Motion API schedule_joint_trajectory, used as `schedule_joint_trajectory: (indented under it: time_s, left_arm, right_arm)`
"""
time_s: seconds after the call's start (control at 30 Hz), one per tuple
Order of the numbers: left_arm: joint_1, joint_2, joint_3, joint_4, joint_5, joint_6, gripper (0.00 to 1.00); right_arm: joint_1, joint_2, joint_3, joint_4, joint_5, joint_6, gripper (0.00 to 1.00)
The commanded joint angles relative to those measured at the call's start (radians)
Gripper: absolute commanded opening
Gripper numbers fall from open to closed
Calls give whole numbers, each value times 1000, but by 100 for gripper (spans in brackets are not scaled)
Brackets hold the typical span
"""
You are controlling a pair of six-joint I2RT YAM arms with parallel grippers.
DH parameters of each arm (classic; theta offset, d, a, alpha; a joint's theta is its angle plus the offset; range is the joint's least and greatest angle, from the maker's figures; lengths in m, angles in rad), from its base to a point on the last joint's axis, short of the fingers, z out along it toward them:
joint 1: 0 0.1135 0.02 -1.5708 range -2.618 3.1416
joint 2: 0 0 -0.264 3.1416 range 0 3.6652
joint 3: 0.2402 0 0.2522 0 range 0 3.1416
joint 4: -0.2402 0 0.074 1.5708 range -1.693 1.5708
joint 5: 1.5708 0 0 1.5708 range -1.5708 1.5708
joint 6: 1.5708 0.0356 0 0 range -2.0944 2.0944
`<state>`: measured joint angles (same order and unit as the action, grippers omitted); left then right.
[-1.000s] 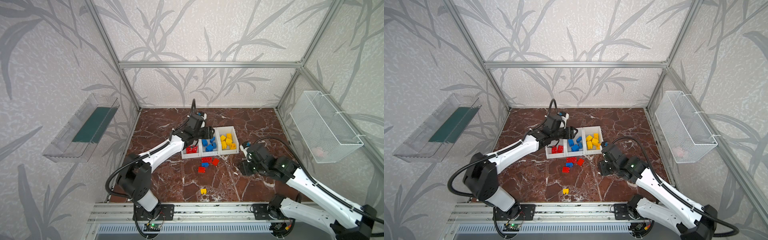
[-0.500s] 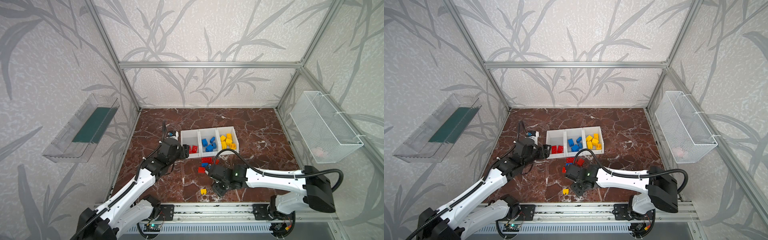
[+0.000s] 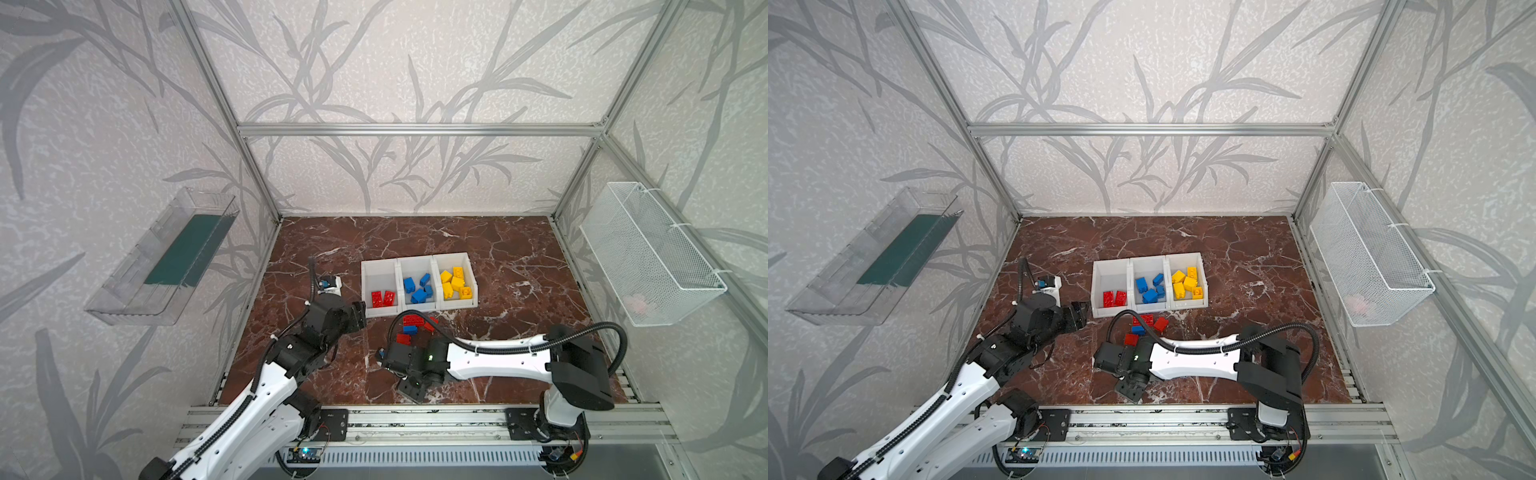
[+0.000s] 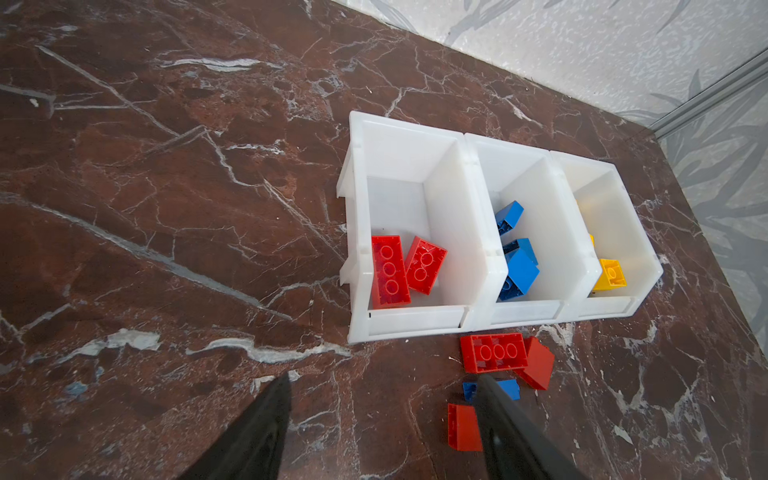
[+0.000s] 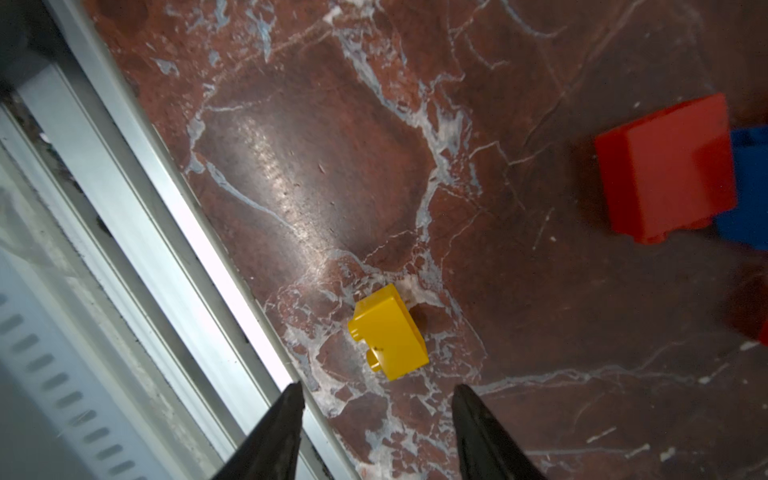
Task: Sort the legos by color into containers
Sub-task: 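Grasp the small yellow brick with the right gripper while the left withdraws, then carry the small yellow brick with the right gripper into the yellow compartment, release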
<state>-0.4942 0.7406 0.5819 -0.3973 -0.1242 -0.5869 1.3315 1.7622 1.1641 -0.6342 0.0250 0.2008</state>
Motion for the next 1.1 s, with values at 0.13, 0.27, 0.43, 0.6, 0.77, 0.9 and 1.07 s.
schedule_joint_trajectory:
  time_s: [0.13, 0.27, 0.43, 0.6, 0.77, 0.9, 1.07]
  left_arm:
    - [4, -29, -17, -43, -35, -30, 73]
    - [3, -34, -22, -44, -32, -37, 72]
    - [4, -49, -33, -48, -33, -51, 72]
    - [5, -61, -41, -53, -36, -60, 72]
    - [4, -72, -44, -60, -42, -67, 73]
    - [5, -78, -48, -64, -42, -73, 72]
    - [4, -81, -49, -67, -35, -77, 72]
  right_arm:
    - [6, 51, 23, -11, 3, -135, 57]
    - [5, 85, 46, -18, 26, -144, 55]
    - [2, 115, 51, -11, 47, -137, 52]
    - [-9, 126, 45, -1, 41, -139, 39]
    - [-9, 109, 18, 15, 33, -124, 26]
    - [-12, 84, -12, 29, 41, -100, 21]
    - [-39, 41, -36, 30, 48, -74, 17]
